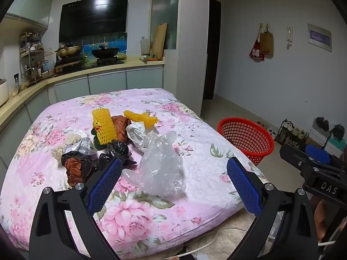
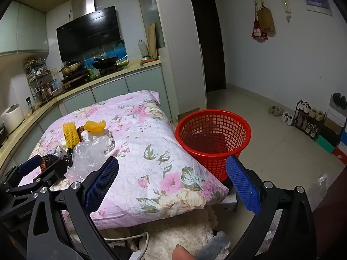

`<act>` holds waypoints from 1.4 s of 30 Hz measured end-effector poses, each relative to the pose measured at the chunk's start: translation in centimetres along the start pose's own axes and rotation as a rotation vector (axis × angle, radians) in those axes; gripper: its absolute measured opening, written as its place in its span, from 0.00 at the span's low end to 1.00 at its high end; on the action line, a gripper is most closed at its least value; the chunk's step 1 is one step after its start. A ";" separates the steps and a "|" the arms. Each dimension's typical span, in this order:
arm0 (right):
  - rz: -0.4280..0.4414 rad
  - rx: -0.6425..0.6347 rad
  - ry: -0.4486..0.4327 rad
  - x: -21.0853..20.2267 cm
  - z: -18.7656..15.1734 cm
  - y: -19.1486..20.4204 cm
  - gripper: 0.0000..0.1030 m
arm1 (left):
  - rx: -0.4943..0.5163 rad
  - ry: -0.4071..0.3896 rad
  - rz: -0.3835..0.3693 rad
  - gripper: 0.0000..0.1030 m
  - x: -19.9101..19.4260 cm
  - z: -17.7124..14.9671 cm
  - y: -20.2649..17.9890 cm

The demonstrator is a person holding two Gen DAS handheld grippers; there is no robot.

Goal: Collect trash

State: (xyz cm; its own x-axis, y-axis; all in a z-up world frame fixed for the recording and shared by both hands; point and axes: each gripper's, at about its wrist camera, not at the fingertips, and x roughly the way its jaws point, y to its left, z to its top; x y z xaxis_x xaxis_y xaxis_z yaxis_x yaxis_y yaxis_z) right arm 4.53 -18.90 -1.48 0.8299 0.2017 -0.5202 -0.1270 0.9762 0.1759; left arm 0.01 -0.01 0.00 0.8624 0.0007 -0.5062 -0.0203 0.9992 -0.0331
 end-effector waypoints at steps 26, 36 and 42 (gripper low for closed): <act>0.000 -0.027 -0.048 -0.7 -0.3 0.0 0.93 | -0.001 -0.006 0.034 0.91 0.4 -0.5 0.4; -0.003 -0.034 -0.057 -0.6 -0.2 -0.1 0.93 | -0.003 -0.001 0.032 0.91 0.6 -0.7 0.6; -0.007 -0.035 -0.055 -0.5 -0.3 -0.2 0.93 | -0.003 0.006 0.033 0.91 0.9 -1.1 0.7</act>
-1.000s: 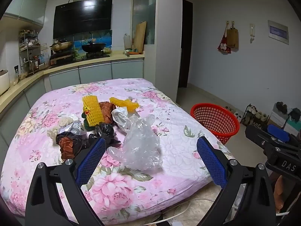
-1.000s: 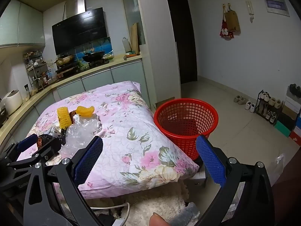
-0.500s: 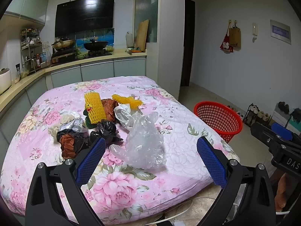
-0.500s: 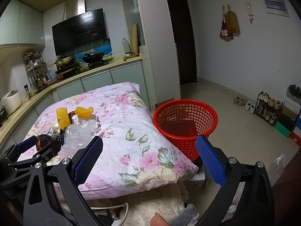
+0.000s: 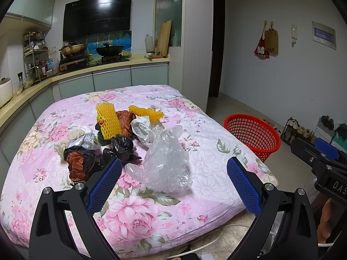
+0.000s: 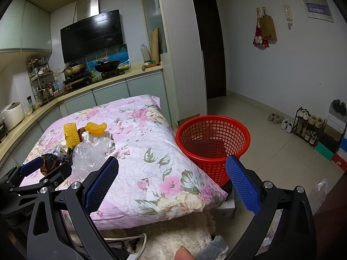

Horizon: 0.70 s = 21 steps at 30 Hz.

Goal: Collect trash

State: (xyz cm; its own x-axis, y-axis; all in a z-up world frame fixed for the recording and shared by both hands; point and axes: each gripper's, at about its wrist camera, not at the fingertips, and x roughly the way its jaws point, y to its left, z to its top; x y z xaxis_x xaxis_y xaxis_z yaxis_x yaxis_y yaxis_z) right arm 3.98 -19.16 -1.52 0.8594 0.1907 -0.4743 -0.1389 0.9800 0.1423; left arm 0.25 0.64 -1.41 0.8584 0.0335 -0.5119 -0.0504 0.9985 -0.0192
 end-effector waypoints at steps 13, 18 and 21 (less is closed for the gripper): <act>-0.001 0.001 0.006 0.2 -0.2 0.0 0.93 | 0.000 0.004 -0.001 0.91 0.1 -0.2 0.0; -0.001 0.002 0.008 0.2 -0.3 -0.2 0.93 | -0.001 0.007 -0.001 0.91 0.3 -0.2 0.1; -0.001 0.002 0.006 0.1 -0.3 -0.1 0.93 | -0.002 0.006 -0.001 0.91 0.3 -0.2 0.1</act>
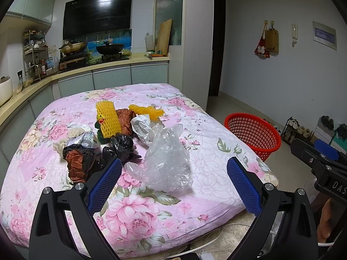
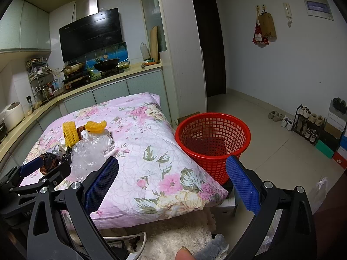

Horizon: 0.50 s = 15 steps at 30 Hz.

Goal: Collect trash

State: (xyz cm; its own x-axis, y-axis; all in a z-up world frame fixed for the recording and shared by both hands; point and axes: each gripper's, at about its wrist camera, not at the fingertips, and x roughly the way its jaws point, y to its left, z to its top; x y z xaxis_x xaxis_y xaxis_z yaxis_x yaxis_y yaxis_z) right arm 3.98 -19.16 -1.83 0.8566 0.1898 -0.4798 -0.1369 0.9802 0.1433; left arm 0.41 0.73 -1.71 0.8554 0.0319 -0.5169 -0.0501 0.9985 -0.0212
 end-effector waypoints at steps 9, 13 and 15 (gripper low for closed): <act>0.000 0.000 0.001 0.0 0.0 0.0 0.93 | -0.002 0.003 0.000 0.91 0.2 -0.2 0.2; 0.001 -0.001 0.002 0.0 0.0 0.0 0.93 | -0.002 0.004 0.000 0.91 0.2 -0.2 0.2; 0.002 -0.001 0.001 0.0 0.0 -0.1 0.93 | -0.004 0.006 0.000 0.91 0.3 -0.3 0.2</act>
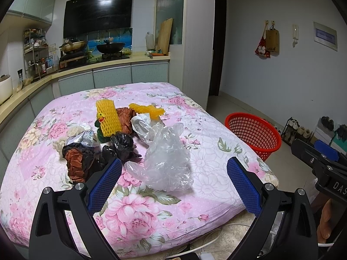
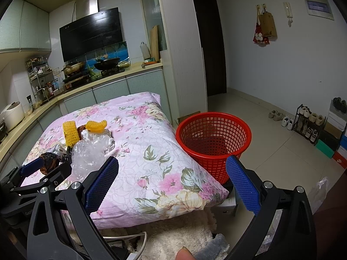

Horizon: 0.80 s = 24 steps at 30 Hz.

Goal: Collect trash

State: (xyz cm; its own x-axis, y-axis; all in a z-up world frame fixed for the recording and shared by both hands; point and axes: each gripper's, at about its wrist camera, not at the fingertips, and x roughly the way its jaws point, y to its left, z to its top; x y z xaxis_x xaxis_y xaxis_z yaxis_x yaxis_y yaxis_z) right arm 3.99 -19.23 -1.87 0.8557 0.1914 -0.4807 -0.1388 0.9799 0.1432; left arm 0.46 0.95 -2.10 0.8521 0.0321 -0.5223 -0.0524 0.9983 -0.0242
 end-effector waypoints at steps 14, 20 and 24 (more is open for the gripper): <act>0.000 0.009 0.030 0.7 -0.5 0.3 0.93 | -0.010 0.016 0.003 0.91 0.3 0.2 0.2; 0.000 0.010 0.032 0.8 -0.5 0.2 0.93 | -0.013 0.019 0.003 0.91 0.3 0.3 0.2; -0.001 0.009 0.032 0.8 -0.6 0.3 0.93 | -0.018 0.019 0.007 0.91 0.3 0.3 0.5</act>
State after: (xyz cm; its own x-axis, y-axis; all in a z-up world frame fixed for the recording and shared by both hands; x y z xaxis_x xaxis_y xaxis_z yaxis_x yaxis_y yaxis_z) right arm 4.34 -18.79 -2.71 0.8395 0.1927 -0.5081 -0.1338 0.9795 0.1505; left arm 0.86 1.43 -2.01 0.8415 0.0379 -0.5389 -0.0678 0.9971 -0.0358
